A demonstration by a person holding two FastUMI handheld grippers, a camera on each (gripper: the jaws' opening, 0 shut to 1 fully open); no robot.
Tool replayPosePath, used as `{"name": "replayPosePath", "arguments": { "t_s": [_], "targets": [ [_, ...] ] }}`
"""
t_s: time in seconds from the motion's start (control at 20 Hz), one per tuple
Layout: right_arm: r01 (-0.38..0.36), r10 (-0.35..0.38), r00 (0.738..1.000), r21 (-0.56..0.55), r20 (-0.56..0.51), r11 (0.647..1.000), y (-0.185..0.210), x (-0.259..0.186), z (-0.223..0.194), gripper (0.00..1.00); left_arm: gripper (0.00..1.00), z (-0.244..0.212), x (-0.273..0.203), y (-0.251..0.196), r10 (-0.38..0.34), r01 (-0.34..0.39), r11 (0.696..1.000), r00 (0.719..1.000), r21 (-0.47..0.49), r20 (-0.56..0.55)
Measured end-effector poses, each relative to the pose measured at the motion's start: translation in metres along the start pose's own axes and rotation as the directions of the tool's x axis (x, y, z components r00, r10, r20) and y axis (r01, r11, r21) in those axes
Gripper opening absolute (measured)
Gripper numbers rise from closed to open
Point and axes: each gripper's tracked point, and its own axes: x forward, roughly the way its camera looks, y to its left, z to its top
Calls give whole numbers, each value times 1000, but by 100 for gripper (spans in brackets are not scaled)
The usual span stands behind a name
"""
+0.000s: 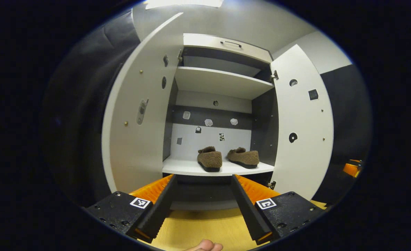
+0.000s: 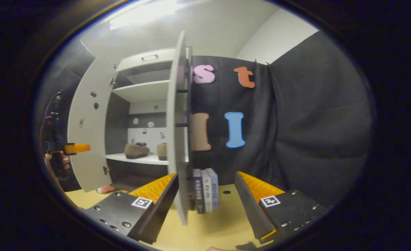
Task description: Grab one shoe with the right hand and put it into the shoe cabinet, grab the other shoe with the left hand and put it into the shoe cabinet; then close the right door with the right hand and the left door with the left hand.
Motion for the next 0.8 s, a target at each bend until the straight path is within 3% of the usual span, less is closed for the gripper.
{"name": "replayPosePath", "arguments": {
  "t_s": [0.15, 0.4, 0.65, 0.8],
  "targets": [
    [43, -43, 999, -26, -3, 999, -49, 29, 13, 97, 95, -11, -17, 1, -6, 6, 1000, 1000, -5, -3],
    [43, -46, 998, -57, -52, 997, -96, 82, 27, 98, 95, -18, -40, 3, -20, 20, 1000, 1000, 5, 11],
    [-3, 1, 998, -24, -64, 1000, -94, 121, 59, 100, 94, -21, -51, -1, -59, 58, 998, 998, 29, 14],
    [-70, 70, 996, 7, -49, 998, -55, 133, 78, 98, 94, -27, -52, -2, -78, 78, 997, 997, 28, 3]
  ]
}}
